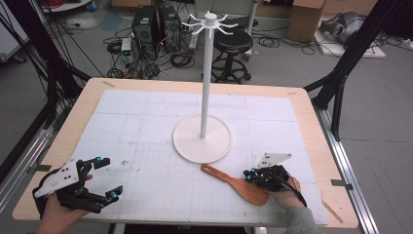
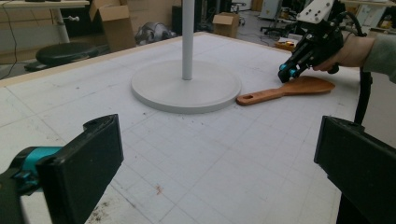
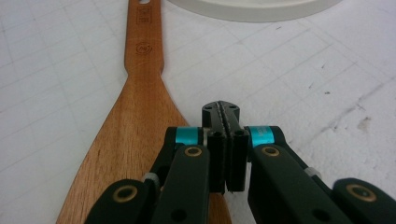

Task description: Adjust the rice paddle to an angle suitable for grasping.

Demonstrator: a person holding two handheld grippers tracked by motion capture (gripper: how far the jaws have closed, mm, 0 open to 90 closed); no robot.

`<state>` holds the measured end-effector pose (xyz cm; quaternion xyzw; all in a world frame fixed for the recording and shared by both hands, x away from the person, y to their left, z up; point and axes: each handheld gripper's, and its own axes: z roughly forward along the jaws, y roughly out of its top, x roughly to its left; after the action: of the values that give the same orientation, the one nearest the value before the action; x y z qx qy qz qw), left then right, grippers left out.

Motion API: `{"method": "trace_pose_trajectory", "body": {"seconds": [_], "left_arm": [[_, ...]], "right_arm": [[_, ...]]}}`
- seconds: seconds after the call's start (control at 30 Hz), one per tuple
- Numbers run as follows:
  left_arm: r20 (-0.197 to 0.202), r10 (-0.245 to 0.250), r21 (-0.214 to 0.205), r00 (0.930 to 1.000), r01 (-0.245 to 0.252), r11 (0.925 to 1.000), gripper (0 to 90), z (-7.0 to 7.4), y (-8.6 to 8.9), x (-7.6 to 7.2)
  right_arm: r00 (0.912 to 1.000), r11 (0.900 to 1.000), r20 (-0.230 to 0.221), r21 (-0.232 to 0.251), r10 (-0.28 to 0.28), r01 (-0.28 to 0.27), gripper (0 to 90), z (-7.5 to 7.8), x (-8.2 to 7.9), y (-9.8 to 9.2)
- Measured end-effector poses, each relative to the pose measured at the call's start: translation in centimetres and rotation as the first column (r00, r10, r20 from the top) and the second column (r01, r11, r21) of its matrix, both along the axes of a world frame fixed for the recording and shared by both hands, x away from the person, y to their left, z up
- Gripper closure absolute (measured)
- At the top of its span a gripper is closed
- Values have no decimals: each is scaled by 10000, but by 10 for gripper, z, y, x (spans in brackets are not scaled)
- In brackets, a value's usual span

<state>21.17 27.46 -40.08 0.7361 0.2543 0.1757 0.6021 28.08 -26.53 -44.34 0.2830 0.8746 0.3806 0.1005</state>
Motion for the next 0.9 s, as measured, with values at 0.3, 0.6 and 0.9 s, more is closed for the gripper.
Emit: {"method": "trace_pose_trajectory", "body": {"seconds": [0.3, 0.6, 0.9], "left_arm": [[16, 31, -14, 10000, -31, 10000, 18, 0, 1, 0], [-8, 16, -1, 10000, -16, 10000, 18, 0, 1, 0], [-21, 0, 22, 10000, 0, 10000, 18, 0, 0, 0]], "right_arm": [[9996, 9995, 67, -173, 259, -257, 891, 1, -8, 3], [9979, 9983, 602, 513, 231, -262, 866, 15, -12, 10], [9961, 9941, 832, 1011, 305, -389, 583, 20, -14, 16]]}}
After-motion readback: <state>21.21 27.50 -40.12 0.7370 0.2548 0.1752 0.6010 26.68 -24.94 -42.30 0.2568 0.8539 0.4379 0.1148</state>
